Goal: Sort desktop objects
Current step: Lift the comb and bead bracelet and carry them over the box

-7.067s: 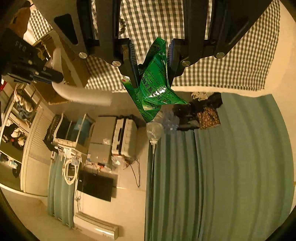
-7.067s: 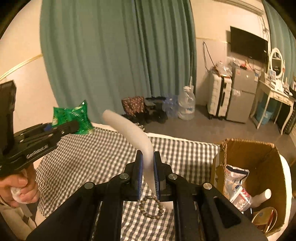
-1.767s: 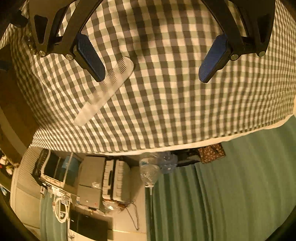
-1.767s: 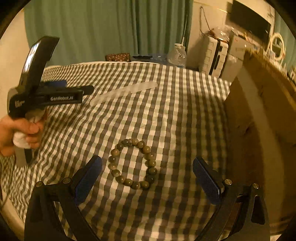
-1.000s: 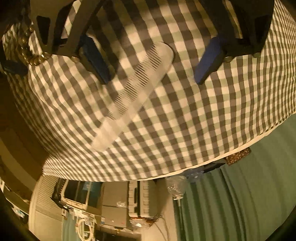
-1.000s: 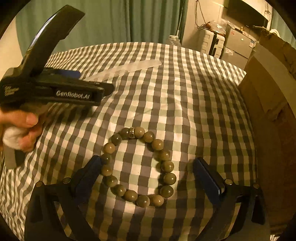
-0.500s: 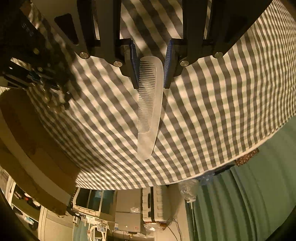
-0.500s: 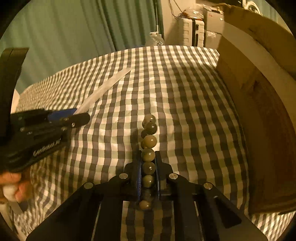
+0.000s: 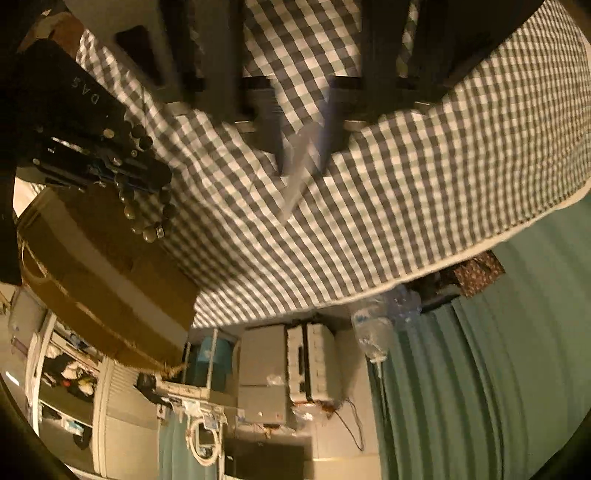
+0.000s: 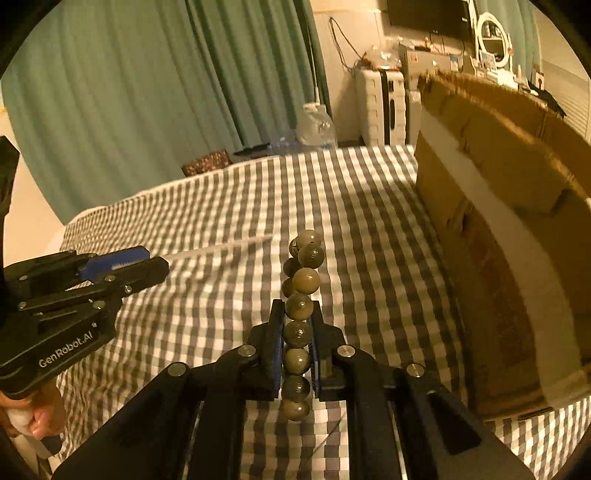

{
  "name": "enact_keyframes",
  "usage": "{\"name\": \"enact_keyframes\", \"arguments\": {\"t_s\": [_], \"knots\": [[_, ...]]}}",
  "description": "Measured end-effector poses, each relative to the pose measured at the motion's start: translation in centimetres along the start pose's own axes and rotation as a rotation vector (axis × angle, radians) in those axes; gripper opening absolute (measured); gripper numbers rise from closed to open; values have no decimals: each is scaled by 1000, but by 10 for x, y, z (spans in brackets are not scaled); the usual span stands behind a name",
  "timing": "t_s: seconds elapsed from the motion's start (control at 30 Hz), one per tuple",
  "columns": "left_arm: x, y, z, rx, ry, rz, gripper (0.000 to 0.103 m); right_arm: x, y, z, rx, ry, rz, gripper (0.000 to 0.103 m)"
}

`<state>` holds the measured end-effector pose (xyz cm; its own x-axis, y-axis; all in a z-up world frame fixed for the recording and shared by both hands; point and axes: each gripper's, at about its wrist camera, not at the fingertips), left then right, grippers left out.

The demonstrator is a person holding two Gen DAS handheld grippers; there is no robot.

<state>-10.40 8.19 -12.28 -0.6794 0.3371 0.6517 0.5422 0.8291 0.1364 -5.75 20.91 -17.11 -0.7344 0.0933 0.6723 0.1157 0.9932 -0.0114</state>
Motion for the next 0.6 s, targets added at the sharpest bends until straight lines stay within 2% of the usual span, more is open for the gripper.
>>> {"name": "enact_keyframes", "arguments": {"t_s": [0.13, 0.3, 0.33, 0.4, 0.47, 0.6], "knots": [[5, 5, -14, -10, 40, -19, 5, 11, 2, -12, 13, 33, 6, 11], [-4, 10, 1, -27, 4, -57, 4, 25, 8, -25, 17, 77, 8, 11], [-8, 10, 7, -19, -7, -76, 6, 27, 9, -28, 17, 87, 3, 11], [-21, 9, 23, -9, -43, -98, 15, 27, 10, -32, 22, 95, 5, 11], [-33, 8, 42, 0, -80, -111, 35, 27, 11, -36, 32, 95, 10, 11], [-55, 8, 82, 9, -145, -187, 52, 32, 15, -35, 30, 112, 7, 11]]}}
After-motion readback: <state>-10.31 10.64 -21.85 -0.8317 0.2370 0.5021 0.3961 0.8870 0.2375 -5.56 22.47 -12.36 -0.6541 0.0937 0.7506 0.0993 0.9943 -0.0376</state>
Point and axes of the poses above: each gripper's, at about its wrist camera, not at the fingertips, and z roughly the way its jaws point, y to its right, x to its top, and after that the axes turned 14 degrees about -x, right-handed
